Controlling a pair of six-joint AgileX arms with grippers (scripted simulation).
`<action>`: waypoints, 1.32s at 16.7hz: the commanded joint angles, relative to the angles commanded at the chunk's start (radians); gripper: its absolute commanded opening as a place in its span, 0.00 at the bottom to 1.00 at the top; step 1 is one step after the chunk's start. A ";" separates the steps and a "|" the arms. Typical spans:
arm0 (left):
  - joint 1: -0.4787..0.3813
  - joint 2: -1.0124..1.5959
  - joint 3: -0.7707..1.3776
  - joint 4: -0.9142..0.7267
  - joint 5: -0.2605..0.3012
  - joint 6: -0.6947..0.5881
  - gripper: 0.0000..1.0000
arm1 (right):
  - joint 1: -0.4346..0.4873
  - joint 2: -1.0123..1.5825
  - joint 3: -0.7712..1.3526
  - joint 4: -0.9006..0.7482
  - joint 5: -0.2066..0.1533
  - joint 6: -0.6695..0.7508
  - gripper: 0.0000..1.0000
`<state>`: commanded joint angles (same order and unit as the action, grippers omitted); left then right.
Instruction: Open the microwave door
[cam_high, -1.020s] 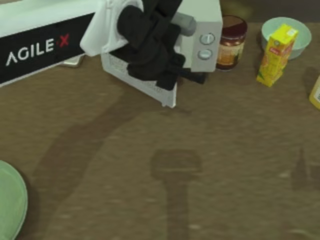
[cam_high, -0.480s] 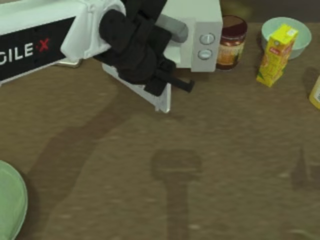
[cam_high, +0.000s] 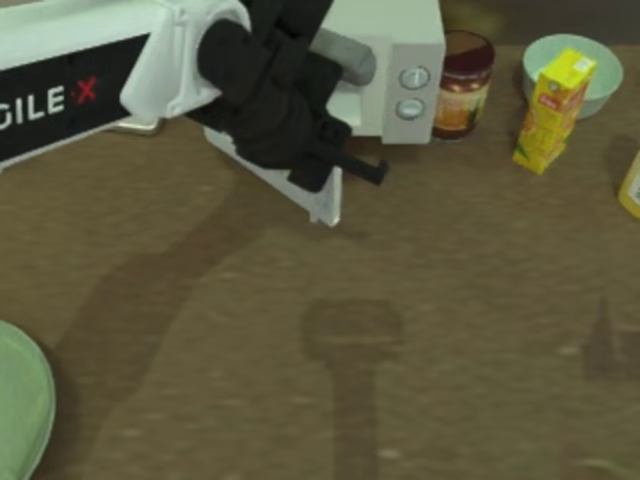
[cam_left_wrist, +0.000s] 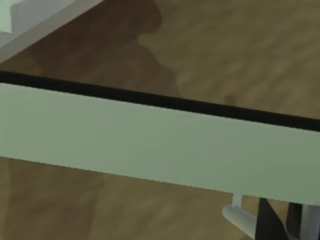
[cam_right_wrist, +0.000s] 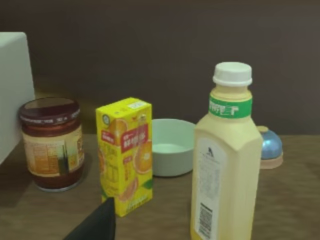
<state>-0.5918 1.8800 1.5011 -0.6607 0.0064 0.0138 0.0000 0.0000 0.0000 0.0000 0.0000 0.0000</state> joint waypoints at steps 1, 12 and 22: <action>0.000 0.000 0.000 0.000 0.000 0.000 0.00 | 0.000 0.000 0.000 0.000 0.000 0.000 1.00; 0.000 0.000 0.000 0.000 0.000 0.000 0.00 | 0.000 0.000 0.000 0.000 0.000 0.000 1.00; 0.040 -0.059 -0.071 0.011 0.072 0.123 0.00 | 0.000 0.000 0.000 0.000 0.000 0.000 1.00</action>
<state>-0.5515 1.8213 1.4305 -0.6493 0.0788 0.1364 0.0000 0.0000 0.0000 0.0000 0.0000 0.0000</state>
